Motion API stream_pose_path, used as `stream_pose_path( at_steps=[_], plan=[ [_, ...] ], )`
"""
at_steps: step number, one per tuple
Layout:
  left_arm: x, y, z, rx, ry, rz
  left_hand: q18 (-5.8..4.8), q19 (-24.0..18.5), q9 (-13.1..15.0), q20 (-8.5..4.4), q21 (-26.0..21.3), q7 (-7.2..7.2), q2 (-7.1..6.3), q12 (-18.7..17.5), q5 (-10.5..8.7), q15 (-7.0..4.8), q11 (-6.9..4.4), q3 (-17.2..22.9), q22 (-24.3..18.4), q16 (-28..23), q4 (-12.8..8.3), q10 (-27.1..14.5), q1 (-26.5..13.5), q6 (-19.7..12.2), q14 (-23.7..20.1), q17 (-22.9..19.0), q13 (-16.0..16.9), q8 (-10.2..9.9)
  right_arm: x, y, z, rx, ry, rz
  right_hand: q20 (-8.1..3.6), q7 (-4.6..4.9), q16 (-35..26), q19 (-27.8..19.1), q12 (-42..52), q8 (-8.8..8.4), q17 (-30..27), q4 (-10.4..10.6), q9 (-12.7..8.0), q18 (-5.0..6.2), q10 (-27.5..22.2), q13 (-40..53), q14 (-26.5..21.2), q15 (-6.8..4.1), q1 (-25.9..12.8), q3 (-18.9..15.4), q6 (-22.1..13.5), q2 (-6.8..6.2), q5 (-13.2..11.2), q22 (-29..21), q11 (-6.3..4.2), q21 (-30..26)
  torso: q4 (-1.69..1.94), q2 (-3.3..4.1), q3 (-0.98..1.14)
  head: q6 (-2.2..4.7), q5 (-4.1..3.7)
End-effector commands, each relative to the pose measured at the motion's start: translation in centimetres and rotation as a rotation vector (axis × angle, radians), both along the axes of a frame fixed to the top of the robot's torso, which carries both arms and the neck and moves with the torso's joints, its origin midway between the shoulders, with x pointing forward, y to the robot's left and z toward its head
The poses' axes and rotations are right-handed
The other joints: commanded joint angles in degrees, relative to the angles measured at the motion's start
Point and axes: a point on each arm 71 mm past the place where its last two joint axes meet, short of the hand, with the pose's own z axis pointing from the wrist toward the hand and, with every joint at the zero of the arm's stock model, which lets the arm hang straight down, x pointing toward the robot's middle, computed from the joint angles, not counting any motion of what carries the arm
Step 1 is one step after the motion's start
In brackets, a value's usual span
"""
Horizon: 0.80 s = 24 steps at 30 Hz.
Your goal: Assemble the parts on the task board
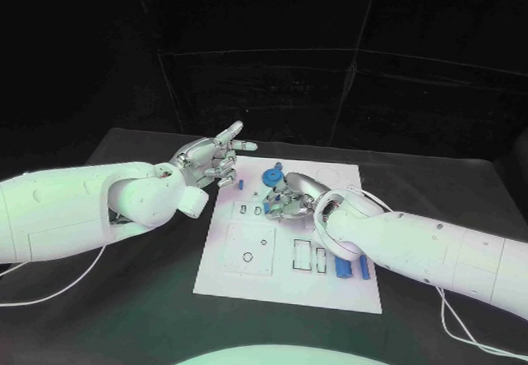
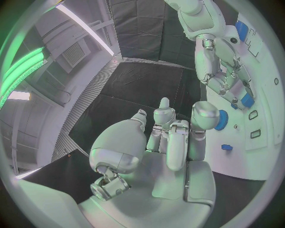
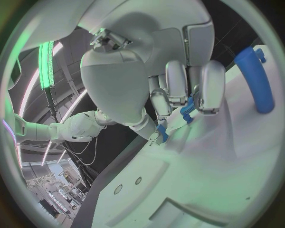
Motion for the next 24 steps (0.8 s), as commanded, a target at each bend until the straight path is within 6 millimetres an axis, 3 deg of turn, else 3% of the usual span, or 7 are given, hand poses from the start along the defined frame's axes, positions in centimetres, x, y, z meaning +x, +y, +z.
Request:
stream_pose_path(
  at_steps=[1,24],
  plan=[
    [0.03,-0.11,0.18,-0.005,-0.015,-0.011,0.01,-0.2,0.1,0.03,-0.2,-0.02,0.02,-0.1,0.04,0.45,0.11,0.0,0.0,-0.2,-0.2,-0.4,0.6,-0.2,5.6,13.5,0.0,-0.2,0.05,0.02,-0.06,-0.038,-0.001,-0.004,0.14,0.98,-0.1,-0.2,-0.4,0.26,10.4,0.2,0.2,0.33,-0.3,0.0,4.9,0.26,0.0,-0.1,1.2,0.18,-0.1,-0.1,0.06,-0.3,0.04,-0.03,0.01,-0.02,-0.04],
    [0.08,-0.14,0.15,-0.005,-0.011,-0.015,0.01,-0.2,0.1,0.04,-0.2,-0.01,-0.01,-0.1,0.04,0.46,0.12,0.0,0.1,-0.1,-0.3,-0.3,0.7,-0.2,5.6,13.5,0.0,-0.2,-0.08,0.12,-0.25,-0.079,0.013,-0.006,0.28,1.43,-0.2,-0.4,-1.3,-0.46,10.3,0.4,-0.1,0.36,-1.4,-1.0,4.9,0.49,0.0,-0.7,-0.1,-0.27,-0.2,-0.3,0.40,-0.4,0.03,-0.03,0.03,-0.14,-0.06]
  ],
)
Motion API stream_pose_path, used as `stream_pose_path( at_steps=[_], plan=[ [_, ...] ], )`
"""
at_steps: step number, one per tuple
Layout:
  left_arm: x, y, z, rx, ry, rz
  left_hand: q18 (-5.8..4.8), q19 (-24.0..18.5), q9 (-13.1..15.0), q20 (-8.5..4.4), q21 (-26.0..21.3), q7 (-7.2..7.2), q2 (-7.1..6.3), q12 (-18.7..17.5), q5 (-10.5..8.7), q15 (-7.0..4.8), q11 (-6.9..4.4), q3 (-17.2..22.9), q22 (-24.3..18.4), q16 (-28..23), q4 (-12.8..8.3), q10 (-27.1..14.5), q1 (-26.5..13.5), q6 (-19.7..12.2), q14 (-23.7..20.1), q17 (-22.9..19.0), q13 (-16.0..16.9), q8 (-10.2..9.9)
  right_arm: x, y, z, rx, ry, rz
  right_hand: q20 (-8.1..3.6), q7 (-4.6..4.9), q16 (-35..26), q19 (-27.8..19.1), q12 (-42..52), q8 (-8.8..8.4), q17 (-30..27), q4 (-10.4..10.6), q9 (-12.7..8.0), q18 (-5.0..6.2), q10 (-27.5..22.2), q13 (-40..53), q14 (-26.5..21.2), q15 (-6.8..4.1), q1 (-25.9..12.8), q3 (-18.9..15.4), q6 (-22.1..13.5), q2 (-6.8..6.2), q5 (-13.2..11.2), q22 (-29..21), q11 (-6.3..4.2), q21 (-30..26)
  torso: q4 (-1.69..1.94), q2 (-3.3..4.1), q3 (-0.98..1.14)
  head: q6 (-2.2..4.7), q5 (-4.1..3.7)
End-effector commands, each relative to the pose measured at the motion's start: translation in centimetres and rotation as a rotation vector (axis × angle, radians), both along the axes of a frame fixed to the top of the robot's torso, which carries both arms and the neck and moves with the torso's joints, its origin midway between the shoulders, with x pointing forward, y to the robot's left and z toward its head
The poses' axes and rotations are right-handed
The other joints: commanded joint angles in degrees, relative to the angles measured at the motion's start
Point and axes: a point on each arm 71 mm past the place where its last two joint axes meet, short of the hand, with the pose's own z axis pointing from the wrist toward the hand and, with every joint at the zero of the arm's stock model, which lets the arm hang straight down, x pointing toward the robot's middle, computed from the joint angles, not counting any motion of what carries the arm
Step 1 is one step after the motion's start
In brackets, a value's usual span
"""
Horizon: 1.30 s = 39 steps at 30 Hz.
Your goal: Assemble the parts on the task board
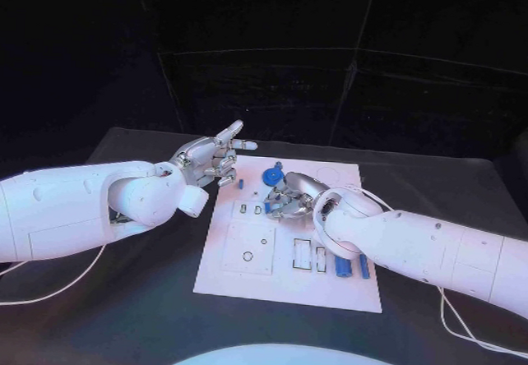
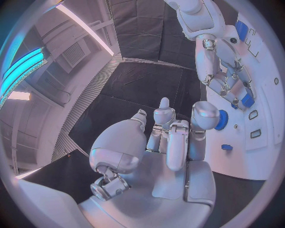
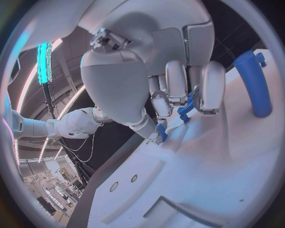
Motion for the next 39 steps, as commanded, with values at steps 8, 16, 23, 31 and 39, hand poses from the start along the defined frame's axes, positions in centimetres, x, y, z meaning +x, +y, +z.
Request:
stream_pose_path(
  at_steps=[8,16,23,31,39],
  plan=[
    [0.03,-0.16,0.16,-0.007,-0.011,-0.017,-0.01,-0.2,0.1,0.05,-0.2,-0.01,-0.02,-0.1,0.04,0.47,0.13,0.0,0.2,-0.1,-0.4,-0.4,0.7,-0.2,5.7,13.6,0.0,-0.2,-0.21,0.04,-0.30,-0.035,0.020,0.006,0.33,1.35,-0.2,-0.2,-0.5,-0.89,10.4,0.7,-0.2,0.36,-1.0,-0.5,4.9,0.82,-0.6,-1.1,-0.4,-0.70,-0.6,-0.1,0.38,-0.3,0.01,0.03,0.00,-0.01,-0.15],
    [0.02,-0.18,0.13,-0.007,-0.008,-0.021,-0.02,-0.1,0.1,0.06,-0.1,0.00,-0.03,-0.2,0.04,0.47,0.13,-0.1,0.2,-0.1,-0.5,-0.4,0.7,-0.2,5.7,13.6,-0.1,-0.2,-0.20,0.05,-0.29,-0.034,0.019,0.003,0.47,1.57,-0.1,-0.3,-0.7,-1.18,10.4,0.8,-0.3,0.37,-1.2,-0.6,4.9,0.97,-0.6,-1.4,-0.9,-0.93,-0.8,-0.1,0.56,-0.3,0.02,0.01,0.00,-0.07,-0.19],
    [0.02,-0.21,0.12,-0.008,-0.006,-0.025,-0.02,-0.1,0.1,0.06,-0.1,0.00,-0.03,-0.2,0.04,0.47,0.13,-0.1,0.2,-0.1,-0.5,-0.4,0.7,-0.2,5.7,13.6,-0.1,-0.2,-0.21,0.09,-0.32,-0.037,0.022,0.004,0.52,1.63,-0.1,-0.3,-0.7,-1.29,10.4,0.8,-0.3,0.38,-1.4,-0.7,4.9,1.02,-0.6,-1.5,-1.0,-1.02,-0.8,-0.2,0.63,-0.3,0.02,0.00,-0.01,-0.13,-0.24],
    [0.03,-0.22,0.10,-0.008,-0.004,-0.027,-0.02,-0.1,0.1,0.07,-0.1,0.01,-0.03,-0.2,0.04,0.48,0.14,-0.1,0.2,-0.1,-0.5,-0.5,0.8,-0.3,5.7,13.7,-0.2,-0.2,-0.29,0.20,-0.28,-0.035,0.021,0.007,0.64,1.77,0.0,-0.3,-1.0,-1.53,10.5,0.8,-0.3,0.40,-1.7,-1.0,4.9,1.14,-0.5,-1.7,-1.4,-1.17,-0.7,-0.3,0.75,-0.4,0.02,0.01,-0.02,-0.23,-0.24],
    [0.08,-0.18,0.08,-0.007,-0.002,-0.028,-0.02,-0.1,0.1,0.07,-0.1,0.01,-0.03,-0.2,0.04,0.48,0.14,-0.1,0.2,-0.1,-0.5,-0.5,0.8,-0.3,5.7,13.7,-0.2,-0.2,-0.33,0.28,-0.18,-0.027,0.012,0.006,0.80,1.99,0.1,-0.4,-1.3,-1.88,10.8,0.8,-0.4,0.41,-2.2,-1.4,5.0,1.31,-0.3,-1.9,-2.0,-1.43,-0.7,-0.3,0.94,-0.4,0.02,0.01,0.01,-0.28,-0.21]
  ],
)
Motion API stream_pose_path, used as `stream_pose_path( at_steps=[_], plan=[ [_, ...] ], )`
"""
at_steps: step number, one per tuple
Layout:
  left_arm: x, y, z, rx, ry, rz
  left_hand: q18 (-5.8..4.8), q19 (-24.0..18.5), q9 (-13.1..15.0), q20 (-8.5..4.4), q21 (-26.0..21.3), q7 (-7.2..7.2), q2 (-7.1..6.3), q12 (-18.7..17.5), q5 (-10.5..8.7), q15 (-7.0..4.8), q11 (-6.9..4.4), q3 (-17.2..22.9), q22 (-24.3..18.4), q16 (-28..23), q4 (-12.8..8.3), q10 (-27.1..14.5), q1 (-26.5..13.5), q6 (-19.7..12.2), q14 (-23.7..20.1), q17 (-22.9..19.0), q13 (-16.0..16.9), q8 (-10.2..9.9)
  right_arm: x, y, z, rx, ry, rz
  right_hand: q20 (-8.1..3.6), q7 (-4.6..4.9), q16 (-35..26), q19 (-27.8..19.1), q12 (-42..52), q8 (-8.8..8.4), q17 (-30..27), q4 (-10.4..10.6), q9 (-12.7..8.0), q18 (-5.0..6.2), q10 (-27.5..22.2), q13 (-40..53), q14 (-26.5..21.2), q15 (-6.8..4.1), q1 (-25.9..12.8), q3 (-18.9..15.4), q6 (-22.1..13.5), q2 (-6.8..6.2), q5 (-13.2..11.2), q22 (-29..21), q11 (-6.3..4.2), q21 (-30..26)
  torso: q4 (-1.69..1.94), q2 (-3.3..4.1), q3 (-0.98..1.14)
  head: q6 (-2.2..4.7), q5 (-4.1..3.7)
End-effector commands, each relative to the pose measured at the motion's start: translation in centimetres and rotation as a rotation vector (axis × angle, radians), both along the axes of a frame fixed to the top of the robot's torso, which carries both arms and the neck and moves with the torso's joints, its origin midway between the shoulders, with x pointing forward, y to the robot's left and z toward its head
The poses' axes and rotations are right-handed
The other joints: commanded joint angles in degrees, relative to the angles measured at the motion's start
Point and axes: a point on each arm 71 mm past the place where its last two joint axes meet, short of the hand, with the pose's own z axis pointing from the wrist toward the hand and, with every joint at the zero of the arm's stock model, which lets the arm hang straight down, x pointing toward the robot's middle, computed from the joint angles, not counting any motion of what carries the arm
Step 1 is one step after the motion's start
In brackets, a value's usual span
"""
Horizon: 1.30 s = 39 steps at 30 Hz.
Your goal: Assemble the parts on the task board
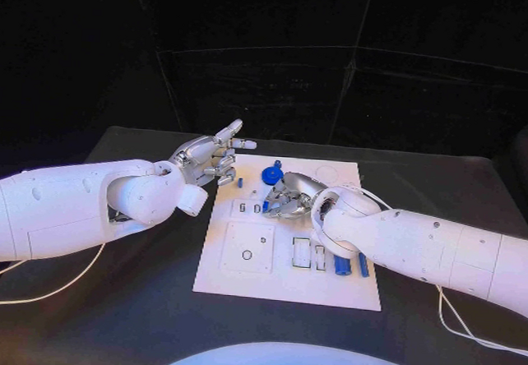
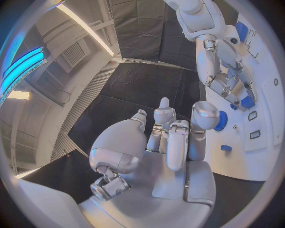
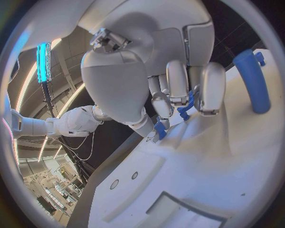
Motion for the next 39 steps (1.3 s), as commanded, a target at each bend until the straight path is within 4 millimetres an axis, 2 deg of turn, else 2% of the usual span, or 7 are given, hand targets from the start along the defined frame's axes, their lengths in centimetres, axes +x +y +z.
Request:
stream_pose_path(
  at_steps=[1,20,27,39],
  plan=[
    [0.01,-0.14,0.13,-0.006,-0.008,-0.018,-0.02,-0.1,0.1,0.07,-0.1,0.01,-0.03,-0.2,0.04,0.48,-0.07,0.1,0.1,-0.1,-0.4,-0.3,0.8,-0.3,5.7,13.7,-0.1,-0.2,-0.09,0.06,-0.10,-0.010,0.003,0.003,0.40,0.08,0.1,0.0,-0.4,-0.41,10.8,-0.1,0.0,0.41,-0.6,-0.2,5.0,0.50,0.0,-0.5,-0.5,-0.76,-0.1,-0.1,0.14,-0.2,0.01,0.00,0.02,-0.02,0.04],
    [0.07,-0.17,0.09,-0.006,-0.004,-0.023,-0.01,-0.1,0.1,0.09,-0.1,0.03,-0.06,-0.2,0.04,0.49,-0.05,0.0,0.0,-0.1,-0.5,-0.3,0.8,-0.3,5.7,13.7,-0.1,-0.2,-0.11,0.09,0.05,0.001,-0.013,-0.003,0.76,0.64,0.1,-0.2,-1.0,-0.94,10.8,0.2,0.0,0.45,-1.5,-0.9,4.9,0.91,-0.3,-1.4,-1.4,-1.48,-0.2,-0.3,0.64,-0.4,-0.01,-0.01,0.02,-0.02,-0.06],
    [0.08,-0.18,0.07,-0.006,-0.003,-0.024,-0.01,-0.1,0.1,0.09,-0.1,0.03,-0.06,-0.2,0.04,0.49,-0.05,0.0,0.0,-0.1,-0.5,-0.3,0.8,-0.3,5.7,13.7,-0.1,-0.2,-0.09,0.08,0.19,0.014,-0.028,-0.011,1.23,1.29,0.0,-0.4,-3.5,-1.66,10.7,0.4,-0.1,0.53,-4.2,-4.0,4.9,1.43,-0.2,-2.3,-3.0,-1.99,-0.2,-0.7,1.24,-0.6,-0.03,-0.01,0.01,-0.03,0.00],
    [0.17,-0.07,0.04,0.001,-0.005,-0.027,-0.03,-0.1,0.1,0.10,-0.1,0.04,-0.07,-0.1,0.03,0.50,-0.04,0.0,0.1,-0.1,-0.6,-0.2,0.8,-0.4,5.7,13.7,0.1,-0.3,-0.13,0.00,0.60,0.050,-0.066,-0.021,1.98,2.14,0.0,-0.7,-3.7,-3.20,10.5,0.5,-0.1,0.62,-5.4,-5.2,4.8,2.17,0.5,-4.5,-6.5,-2.62,-0.2,-1.0,2.05,-0.8,-0.04,-0.01,0.04,-0.15,-0.05]
  ],
)
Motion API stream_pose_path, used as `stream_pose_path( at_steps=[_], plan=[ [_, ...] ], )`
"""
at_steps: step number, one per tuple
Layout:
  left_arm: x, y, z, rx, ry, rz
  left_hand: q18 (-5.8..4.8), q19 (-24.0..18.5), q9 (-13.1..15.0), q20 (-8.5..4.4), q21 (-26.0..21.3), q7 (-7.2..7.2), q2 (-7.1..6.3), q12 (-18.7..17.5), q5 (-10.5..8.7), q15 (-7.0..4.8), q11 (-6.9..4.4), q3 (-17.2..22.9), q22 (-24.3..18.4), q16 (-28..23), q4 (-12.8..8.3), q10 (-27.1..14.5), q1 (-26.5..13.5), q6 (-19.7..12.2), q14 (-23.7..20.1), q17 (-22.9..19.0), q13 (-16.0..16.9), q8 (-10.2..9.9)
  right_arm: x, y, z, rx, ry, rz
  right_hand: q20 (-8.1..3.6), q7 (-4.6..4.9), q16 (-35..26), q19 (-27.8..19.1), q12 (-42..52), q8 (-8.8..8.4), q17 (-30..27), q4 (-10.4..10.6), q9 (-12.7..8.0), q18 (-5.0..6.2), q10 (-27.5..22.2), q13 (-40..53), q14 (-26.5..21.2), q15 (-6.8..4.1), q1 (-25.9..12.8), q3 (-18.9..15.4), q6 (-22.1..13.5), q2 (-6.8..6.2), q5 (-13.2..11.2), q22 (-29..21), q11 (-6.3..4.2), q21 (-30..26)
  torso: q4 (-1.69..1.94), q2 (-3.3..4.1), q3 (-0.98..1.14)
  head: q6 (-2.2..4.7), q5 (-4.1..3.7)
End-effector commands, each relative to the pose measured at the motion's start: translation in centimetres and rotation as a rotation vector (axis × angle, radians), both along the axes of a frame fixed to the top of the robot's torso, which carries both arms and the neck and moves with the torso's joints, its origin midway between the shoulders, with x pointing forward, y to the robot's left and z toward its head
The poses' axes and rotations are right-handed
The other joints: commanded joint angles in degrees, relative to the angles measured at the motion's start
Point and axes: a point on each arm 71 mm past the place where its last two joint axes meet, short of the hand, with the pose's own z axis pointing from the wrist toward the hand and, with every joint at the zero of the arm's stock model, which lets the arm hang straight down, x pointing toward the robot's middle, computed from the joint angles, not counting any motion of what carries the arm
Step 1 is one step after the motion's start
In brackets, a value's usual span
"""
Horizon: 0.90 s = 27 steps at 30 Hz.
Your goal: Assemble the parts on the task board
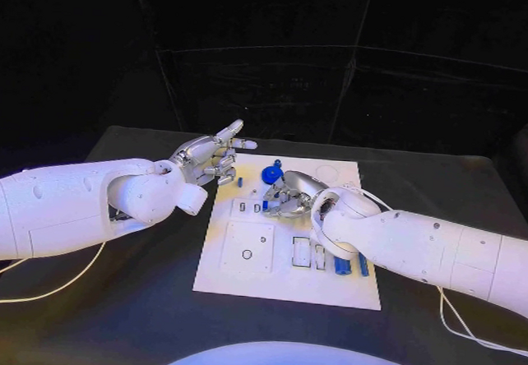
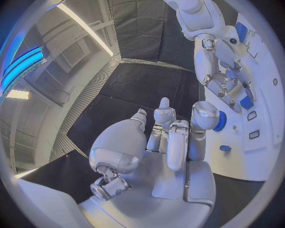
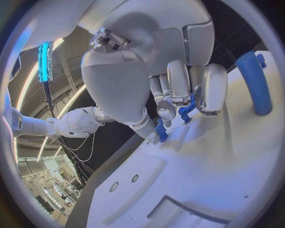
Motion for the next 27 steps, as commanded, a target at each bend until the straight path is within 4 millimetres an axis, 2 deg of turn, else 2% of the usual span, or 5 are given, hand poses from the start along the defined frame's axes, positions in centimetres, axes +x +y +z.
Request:
stream_pose_path(
  at_steps=[1,10,14,20,27],
  plan=[
    [0.0,-0.1,0.1,0.001,-0.013,-0.019,-0.03,-0.1,0.1,0.10,-0.1,0.04,0.15,-0.1,0.03,0.50,-0.03,0.0,0.0,-0.1,-0.3,-0.2,0.6,-0.4,5.7,13.7,0.1,-0.3,0.0,0.0,0.5,0.033,-0.042,-0.006,0.58,0.06,0.0,-0.1,-0.2,-0.32,10.6,-0.1,0.0,0.61,-0.5,-0.2,4.8,0.56,0.4,-0.7,-0.7,-0.40,-0.3,-0.1,0.02,-0.3,-0.02,-0.01,0.01,-0.04,-0.02],
    [0.2,0.2,0.0,0.050,-0.029,-0.025,-0.01,-0.1,0.1,0.12,-0.1,0.05,-0.04,-0.1,0.03,0.52,-0.02,-0.1,0.0,-0.1,-0.8,-0.2,0.9,-0.4,5.7,13.7,0.1,-0.3,-0.8,-0.6,1.0,0.074,-0.062,0.040,0.93,0.47,-0.1,-0.2,-0.1,-0.67,10.5,0.0,0.0,0.63,-0.9,-0.7,4.8,0.91,0.8,-2.6,-2.5,-0.89,0.1,-0.1,0.40,-0.3,0.00,-0.11,0.03,-0.05,-0.04],
    [0.3,0.5,-0.1,0.122,-0.053,-0.034,0.04,0.0,0.5,0.09,-0.1,-0.10,-1.89,0.1,-0.06,0.43,-0.18,0.3,-0.1,-0.1,-4.8,0.0,4.3,0.0,5.7,13.7,0.2,-0.1,-1.5,-1.4,1.4,0.113,-0.072,0.098,1.30,0.99,-0.2,-0.3,-0.1,-0.78,10.4,0.2,-0.1,0.66,-1.4,-1.2,4.7,1.33,1.2,-4.1,-4.7,-0.83,0.1,-0.2,0.87,-0.4,-0.16,-0.17,0.02,0.33,-0.13],
    [0.5,1.0,-0.4,0.238,-0.068,-0.048,-0.03,0.3,0.7,-0.03,0.1,-0.20,-4.01,0.7,-0.05,0.30,-0.31,0.3,0.2,0.0,-7.7,0.8,6.4,0.2,5.7,13.8,1.0,-0.1,-2.2,-2.8,2.7,0.177,-0.081,0.146,1.55,1.21,-0.3,-0.6,-0.1,-0.77,10.1,0.5,-0.1,0.74,-1.9,-1.7,4.6,1.55,1.4,-5.4,-6.1,-0.91,0.3,-0.6,1.11,-0.6,-0.27,-0.31,0.17,0.52,0.01],
    [1.1,1.3,-0.8,0.517,-0.065,-0.145,-0.15,0.8,1.0,-0.26,0.6,-0.60,-5.35,2.4,-0.07,0.02,-0.68,-0.3,0.8,0.5,-9.0,3.3,6.7,1.2,6.0,14.8,3.3,0.1,-1.2,-5.6,7.5,0.407,-0.082,0.069,1.35,0.49,-0.3,-0.5,0.6,0.94,10.0,0.8,0.6,0.75,-1.3,-1.7,4.6,1.13,2.6,-6.2,-2.3,1.03,2.5,-0.3,0.49,-0.5,-0.38,-0.44,0.19,0.95,-0.13]
  ],
)
